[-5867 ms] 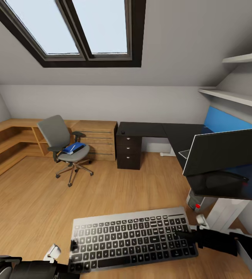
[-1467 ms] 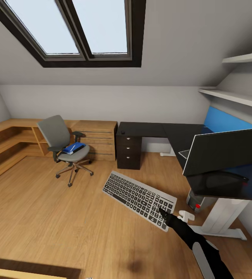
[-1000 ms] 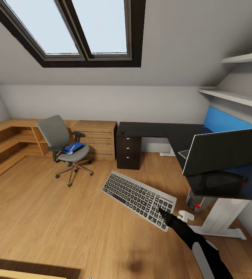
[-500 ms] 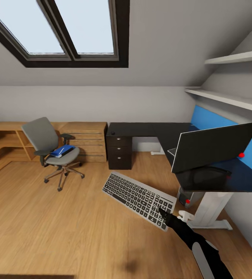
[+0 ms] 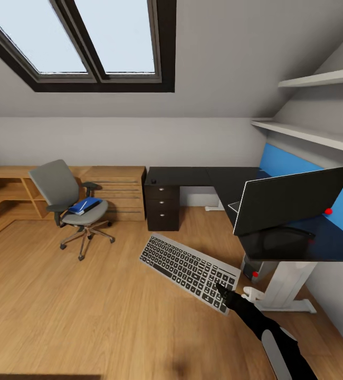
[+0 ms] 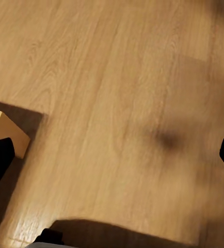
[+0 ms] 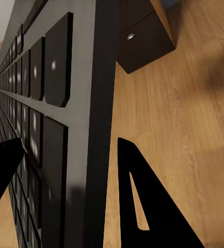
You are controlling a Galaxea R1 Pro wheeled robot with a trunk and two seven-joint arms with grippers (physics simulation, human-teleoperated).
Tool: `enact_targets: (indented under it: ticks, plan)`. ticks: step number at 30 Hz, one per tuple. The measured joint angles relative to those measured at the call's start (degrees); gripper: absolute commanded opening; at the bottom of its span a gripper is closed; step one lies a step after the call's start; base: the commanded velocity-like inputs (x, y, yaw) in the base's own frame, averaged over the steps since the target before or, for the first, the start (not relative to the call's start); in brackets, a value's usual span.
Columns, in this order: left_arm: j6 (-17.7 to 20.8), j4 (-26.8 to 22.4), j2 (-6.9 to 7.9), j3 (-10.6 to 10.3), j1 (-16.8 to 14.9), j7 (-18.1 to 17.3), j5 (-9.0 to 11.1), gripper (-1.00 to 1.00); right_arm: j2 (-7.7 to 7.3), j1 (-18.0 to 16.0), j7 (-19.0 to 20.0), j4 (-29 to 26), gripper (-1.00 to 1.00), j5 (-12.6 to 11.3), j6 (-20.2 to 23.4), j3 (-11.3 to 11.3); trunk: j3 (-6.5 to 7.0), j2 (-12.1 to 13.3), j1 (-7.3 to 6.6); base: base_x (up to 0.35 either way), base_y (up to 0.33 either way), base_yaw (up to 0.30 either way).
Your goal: In the bedroom, organize the workspace by keeping the computer under the desk, ensuring the monitor is on the desk, placing the keyboard on the desk next to the monitor, placing the mouse on the desk next to the keyboard, moving the folder from the swivel chair onto the desk next to the mouse, stacking the notebook on top of the folder with the pen on top of the notebook, and positioning the swivel chair next to the desk.
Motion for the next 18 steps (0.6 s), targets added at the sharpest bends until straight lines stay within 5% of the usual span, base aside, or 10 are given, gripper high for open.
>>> enact_targets:
  ticks: [11, 18]
  plan:
    - [0.0, 1.5, 0.42, 0.3, 0.0, 0.1, 0.3, 1.00, 0.08, 0.0, 0.1, 0.9, -1.00, 0.0, -0.1, 0.0, 0.00, 0.0, -0.03, 0.214, 0.000, -0.001]
    - [-0.7, 1.6, 2.30, 0.4, 0.0, 0.3, 0.3, 1.00, 0.08, 0.0, 0.1, 1.1, -1.00, 0.0, -0.1, 0.0, 0.00, 0.0, -0.03, 0.295, 0.000, 0.000]
